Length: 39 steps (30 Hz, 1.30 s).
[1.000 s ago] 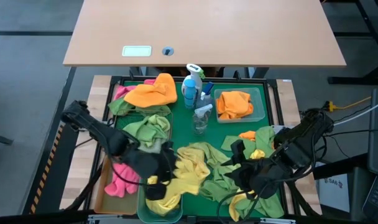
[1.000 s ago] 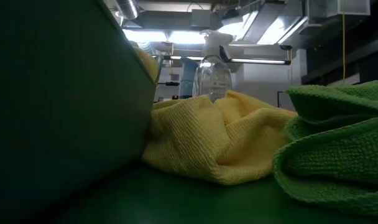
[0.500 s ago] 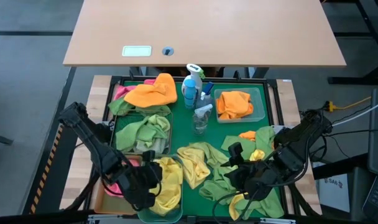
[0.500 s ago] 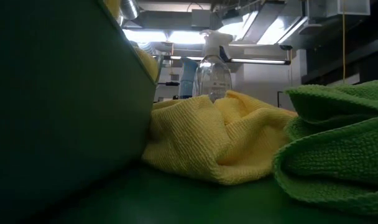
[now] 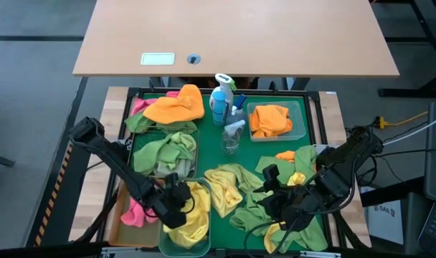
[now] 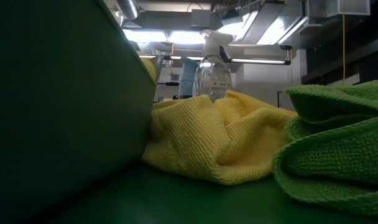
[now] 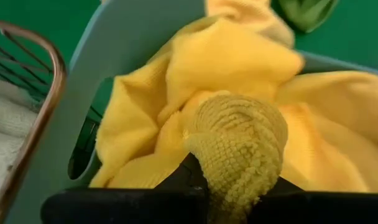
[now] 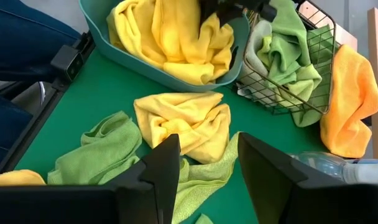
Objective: Sort microfiber towel by color & place in baskets
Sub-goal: Put the yellow towel into the blue bin
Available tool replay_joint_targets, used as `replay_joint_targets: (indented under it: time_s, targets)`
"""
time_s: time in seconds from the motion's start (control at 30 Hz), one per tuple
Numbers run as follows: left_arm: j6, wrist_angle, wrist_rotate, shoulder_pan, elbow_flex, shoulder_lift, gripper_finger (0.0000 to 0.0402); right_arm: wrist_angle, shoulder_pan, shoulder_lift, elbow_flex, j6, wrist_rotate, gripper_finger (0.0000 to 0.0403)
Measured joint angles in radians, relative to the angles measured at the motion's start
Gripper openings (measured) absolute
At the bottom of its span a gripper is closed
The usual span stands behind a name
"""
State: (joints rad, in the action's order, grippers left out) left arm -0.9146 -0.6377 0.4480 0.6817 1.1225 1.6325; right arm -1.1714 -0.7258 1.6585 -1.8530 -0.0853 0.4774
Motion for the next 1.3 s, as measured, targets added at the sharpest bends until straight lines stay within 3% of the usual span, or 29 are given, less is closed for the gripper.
replay_joint_targets:
  time_s: [0.3, 0.63, 0.77, 1.0, 1.3]
  targets:
    - [0.000, 0.015, -0.002, -0.030, -0.033, 0.000, 0.0034, -0.074, 0.000, 0.000, 0.000, -0.089, -0.007, 0.0161]
    - [-0.003, 0.023, -0.003, -0.029, -0.033, 0.000, 0.0109, -0.249, 0.000, 0.000, 0.000, -0.178, 0.028, 0.0161]
    - [0.002, 0.026, -0.086, -0.030, -0.033, -0.003, 0.0129, -0.243, 0.000, -0.001, 0.012, -0.179, 0.030, 0.0161]
    - [0.004, 0.034, -0.226, -0.037, -0.017, -0.005, 0.0133, -0.227, 0.044, -0.030, 0.205, -0.185, 0.041, 0.0161]
    - [0.005, 0.087, -0.236, -0.057, -0.016, -0.021, 0.0133, -0.110, 0.260, -0.105, 0.525, -0.200, -0.065, 0.0161]
